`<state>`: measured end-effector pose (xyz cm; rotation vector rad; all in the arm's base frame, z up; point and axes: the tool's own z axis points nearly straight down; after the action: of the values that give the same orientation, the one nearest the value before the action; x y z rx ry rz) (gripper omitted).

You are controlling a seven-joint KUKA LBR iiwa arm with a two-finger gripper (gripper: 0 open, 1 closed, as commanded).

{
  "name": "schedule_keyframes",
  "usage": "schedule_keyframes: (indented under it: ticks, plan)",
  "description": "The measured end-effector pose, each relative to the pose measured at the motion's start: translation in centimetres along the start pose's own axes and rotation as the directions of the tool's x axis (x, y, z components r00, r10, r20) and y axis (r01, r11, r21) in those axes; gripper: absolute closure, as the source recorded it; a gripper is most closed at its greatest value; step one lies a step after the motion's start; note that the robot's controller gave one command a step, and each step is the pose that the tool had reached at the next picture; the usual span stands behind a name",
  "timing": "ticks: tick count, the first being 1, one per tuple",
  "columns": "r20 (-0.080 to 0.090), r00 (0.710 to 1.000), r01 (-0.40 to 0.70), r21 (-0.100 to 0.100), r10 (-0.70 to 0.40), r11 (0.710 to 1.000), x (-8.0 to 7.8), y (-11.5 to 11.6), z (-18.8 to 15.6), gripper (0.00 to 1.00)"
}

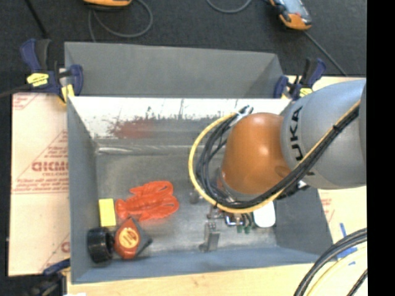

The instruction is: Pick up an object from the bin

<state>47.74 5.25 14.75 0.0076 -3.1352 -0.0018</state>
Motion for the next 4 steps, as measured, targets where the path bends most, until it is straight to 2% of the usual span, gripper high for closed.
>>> schedule_keyframes:
  ticks: [1,2,3,4]
  plan:
    - [0.008,1.0,-0.002,-0.001,0.002,1.0,-0.2,0.0,-0.4,0.0]
    - [0.019,0.996,0.085,0.004,-0.085,0.996,-3.2,3.0,3.1,0.0]
    - [0.002,0.999,0.033,0.0,-0.033,0.999,-4.8,6.6,4.9,0.0]
    - [0.01,0.994,-0.111,0.0,0.111,0.994,-6.1,7.9,4.2,0.0]
